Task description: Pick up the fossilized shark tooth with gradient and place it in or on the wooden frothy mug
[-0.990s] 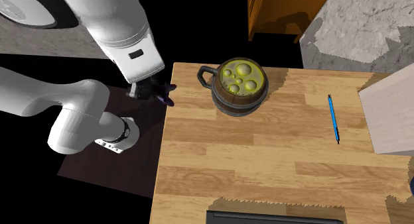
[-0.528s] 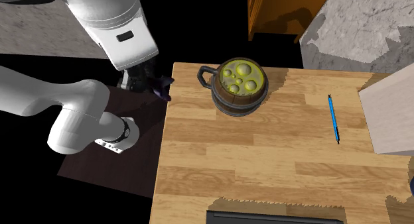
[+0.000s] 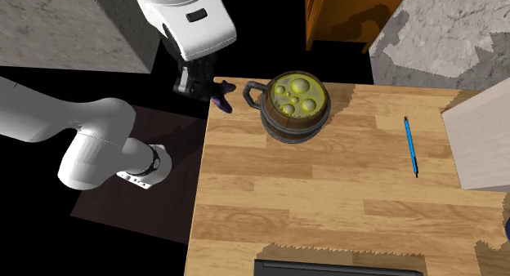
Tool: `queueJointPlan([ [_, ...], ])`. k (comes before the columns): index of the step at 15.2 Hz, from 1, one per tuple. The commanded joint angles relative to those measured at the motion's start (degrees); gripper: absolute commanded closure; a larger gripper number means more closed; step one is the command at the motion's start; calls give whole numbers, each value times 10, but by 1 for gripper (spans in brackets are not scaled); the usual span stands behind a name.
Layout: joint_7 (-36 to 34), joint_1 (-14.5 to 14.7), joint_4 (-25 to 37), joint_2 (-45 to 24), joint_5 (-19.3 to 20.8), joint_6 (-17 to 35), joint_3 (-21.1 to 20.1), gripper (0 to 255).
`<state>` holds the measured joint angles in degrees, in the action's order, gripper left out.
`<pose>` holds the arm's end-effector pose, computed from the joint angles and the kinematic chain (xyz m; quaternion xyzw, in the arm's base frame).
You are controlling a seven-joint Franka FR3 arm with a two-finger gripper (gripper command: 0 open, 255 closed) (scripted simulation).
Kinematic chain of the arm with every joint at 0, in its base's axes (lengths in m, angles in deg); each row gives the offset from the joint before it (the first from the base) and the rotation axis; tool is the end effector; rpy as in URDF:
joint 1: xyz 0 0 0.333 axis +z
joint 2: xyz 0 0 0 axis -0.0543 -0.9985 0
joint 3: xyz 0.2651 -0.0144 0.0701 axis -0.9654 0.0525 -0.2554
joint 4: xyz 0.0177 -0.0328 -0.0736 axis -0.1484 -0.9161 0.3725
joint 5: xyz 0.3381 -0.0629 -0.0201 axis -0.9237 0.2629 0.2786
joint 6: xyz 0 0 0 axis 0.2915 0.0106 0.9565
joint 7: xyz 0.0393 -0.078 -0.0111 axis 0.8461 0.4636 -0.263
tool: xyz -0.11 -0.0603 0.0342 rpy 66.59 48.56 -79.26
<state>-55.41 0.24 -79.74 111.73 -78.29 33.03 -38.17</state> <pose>0.2859 0.1113 0.6185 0.9994 -0.0089 -0.0105 0.0319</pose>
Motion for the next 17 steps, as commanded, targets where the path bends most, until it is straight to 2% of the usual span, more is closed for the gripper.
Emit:
queueJointPlan([
  [1,-15,-4,31,-41,0,10,-17,255],
  [7,-71,-14,151,-177,18,25,-73,255],
  [12,-128,-9,281,-308,61,16,-121,255],
  [17,-122,-9,219,-288,53,59,-116,255],
])
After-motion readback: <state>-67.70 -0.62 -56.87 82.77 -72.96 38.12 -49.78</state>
